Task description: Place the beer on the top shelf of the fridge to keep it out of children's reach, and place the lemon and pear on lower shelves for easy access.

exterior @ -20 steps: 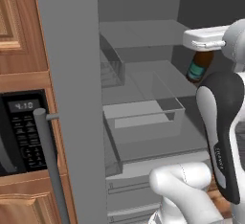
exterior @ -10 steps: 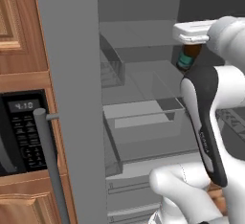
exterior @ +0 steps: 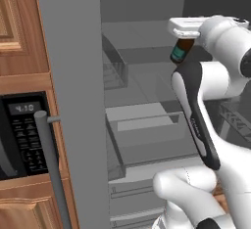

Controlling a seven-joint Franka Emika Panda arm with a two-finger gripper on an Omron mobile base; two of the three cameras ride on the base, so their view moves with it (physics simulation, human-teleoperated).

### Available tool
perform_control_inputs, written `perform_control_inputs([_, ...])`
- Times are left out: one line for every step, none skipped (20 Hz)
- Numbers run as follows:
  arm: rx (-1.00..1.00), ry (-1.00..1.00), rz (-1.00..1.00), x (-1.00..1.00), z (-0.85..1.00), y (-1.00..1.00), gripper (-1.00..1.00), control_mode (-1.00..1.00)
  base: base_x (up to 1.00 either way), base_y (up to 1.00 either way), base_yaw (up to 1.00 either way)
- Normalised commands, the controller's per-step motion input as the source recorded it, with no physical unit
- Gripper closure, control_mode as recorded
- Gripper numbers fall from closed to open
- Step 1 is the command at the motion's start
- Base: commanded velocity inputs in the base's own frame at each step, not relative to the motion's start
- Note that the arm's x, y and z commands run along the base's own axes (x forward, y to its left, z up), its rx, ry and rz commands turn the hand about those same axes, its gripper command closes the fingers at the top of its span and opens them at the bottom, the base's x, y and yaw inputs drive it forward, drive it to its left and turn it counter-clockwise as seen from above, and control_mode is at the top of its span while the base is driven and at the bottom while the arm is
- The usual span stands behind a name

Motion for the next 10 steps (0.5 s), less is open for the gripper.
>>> perform_control_inputs([0.08, 0.00, 0.00, 0.48, 0.06, 0.00, 1.00, -1.00, 0.00, 0.00, 0.00])
perform_control_inputs([0.08, 0.00, 0.00, 0.49, 0.04, 0.00, 1.00, -1.00, 0.00, 0.00, 0.00])
perform_control_inputs([0.08, 0.00, 0.00, 0.50, 0.03, 0.00, 1.00, -1.00, 0.00, 0.00, 0.00])
perform_control_inputs([0.08, 0.00, 0.00, 0.50, 0.03, 0.00, 1.00, -1.00, 0.00, 0.00, 0.00])
perform_control_inputs([0.08, 0.00, 0.00, 0.51, 0.03, 0.00, 1.00, -1.00, 0.00, 0.00, 0.00])
perform_control_inputs([0.07, 0.00, 0.00, 0.50, 0.03, 0.00, 1.00, -1.00, 0.00, 0.00, 0.00])
perform_control_inputs([0.07, 0.00, 0.00, 0.51, 0.02, 0.00, 1.00, -1.00, 0.00, 0.00, 0.00])
perform_control_inputs([0.07, 0.00, 0.00, 0.51, 0.02, 0.00, 1.00, -1.00, 0.00, 0.00, 0.00])
perform_control_inputs([0.06, 0.00, 0.00, 0.54, 0.01, 0.00, 1.00, -1.00, 0.00, 0.00, 0.00])
perform_control_inputs([0.05, 0.00, 0.00, 0.55, 0.01, 0.00, 1.00, -1.00, 0.00, 0.00, 0.00])
